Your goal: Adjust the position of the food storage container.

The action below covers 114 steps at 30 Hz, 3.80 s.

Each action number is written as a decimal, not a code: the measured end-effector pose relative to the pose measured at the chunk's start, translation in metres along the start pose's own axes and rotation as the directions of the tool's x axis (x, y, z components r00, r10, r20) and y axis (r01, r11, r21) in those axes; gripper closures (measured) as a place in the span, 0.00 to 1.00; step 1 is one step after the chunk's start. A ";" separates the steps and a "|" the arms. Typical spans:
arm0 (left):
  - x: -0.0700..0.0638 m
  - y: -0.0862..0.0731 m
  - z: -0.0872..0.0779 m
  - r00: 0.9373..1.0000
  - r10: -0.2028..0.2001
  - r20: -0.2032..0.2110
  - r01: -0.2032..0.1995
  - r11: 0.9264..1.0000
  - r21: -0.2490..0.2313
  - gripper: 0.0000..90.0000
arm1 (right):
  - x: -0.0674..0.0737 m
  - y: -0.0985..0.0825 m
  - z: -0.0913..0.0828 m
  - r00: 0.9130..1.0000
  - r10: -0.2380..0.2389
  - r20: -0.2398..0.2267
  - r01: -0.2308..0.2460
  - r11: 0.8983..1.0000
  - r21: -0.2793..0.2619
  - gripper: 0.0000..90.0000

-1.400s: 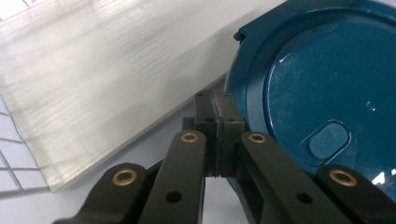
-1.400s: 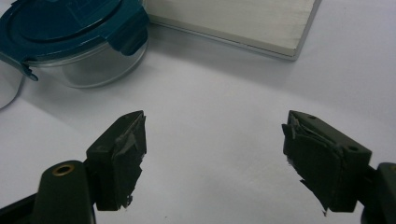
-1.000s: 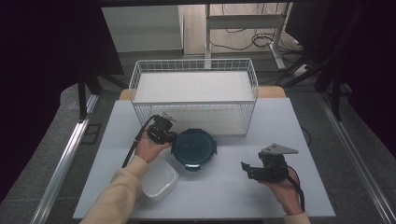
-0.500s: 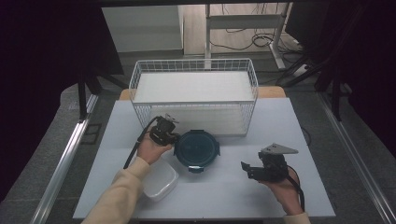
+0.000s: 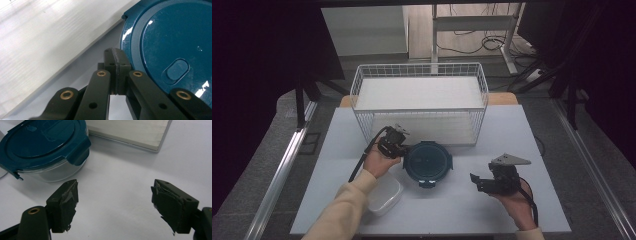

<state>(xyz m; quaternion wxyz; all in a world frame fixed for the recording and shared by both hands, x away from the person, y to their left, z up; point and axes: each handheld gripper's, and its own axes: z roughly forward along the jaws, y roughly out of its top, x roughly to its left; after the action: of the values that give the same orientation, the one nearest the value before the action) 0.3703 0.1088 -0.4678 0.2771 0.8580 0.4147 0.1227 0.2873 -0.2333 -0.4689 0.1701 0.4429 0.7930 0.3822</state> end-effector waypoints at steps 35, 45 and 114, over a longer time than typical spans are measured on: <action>-0.060 0.020 0.011 0.992 0.100 0.083 -0.101 0.995 0.007 1.00 | -0.011 0.002 -0.011 0.999 0.030 0.014 -0.029 0.999 -0.030 0.23; -0.074 0.025 0.013 0.987 0.117 0.113 -0.119 0.993 0.013 1.00 | -0.017 0.003 -0.017 0.998 0.050 0.024 -0.049 0.998 -0.043 0.23; -0.113 -0.032 -0.022 0.915 -0.228 0.333 0.291 0.945 -0.152 0.14 | -0.021 0.001 -0.034 0.997 0.033 -0.069 -0.035 0.999 -0.023 0.18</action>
<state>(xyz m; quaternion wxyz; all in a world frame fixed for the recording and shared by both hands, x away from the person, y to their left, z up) 0.2694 0.0449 -0.4662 0.4369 0.7715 0.4624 -0.0113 0.2788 -0.2660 -0.4470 0.1416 0.4410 0.7861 0.4094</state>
